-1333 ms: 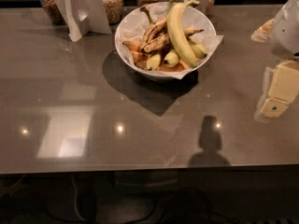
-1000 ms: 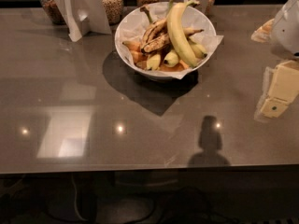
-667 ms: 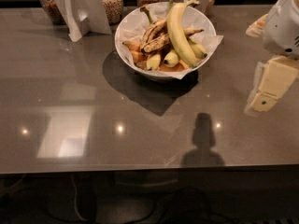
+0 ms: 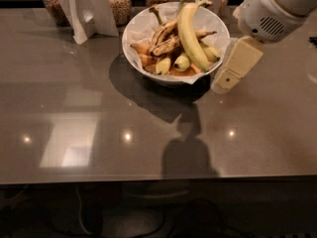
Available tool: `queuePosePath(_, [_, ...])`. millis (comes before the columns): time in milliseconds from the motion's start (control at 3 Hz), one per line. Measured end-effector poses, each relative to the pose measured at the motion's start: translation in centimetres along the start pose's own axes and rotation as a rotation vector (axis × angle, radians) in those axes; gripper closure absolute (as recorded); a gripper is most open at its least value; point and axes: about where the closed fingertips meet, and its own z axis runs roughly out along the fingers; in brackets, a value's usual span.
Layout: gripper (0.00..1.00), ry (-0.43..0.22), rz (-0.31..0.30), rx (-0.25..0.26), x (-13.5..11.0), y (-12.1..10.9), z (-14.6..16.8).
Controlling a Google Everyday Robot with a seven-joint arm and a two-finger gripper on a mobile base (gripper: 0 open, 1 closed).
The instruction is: Pick banana from white bowl
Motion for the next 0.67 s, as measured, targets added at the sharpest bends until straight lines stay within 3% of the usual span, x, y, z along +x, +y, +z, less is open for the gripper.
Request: queuePosePath(667, [0.21,-0.158,0.134,0.055,-4.8,-4.7,2.5])
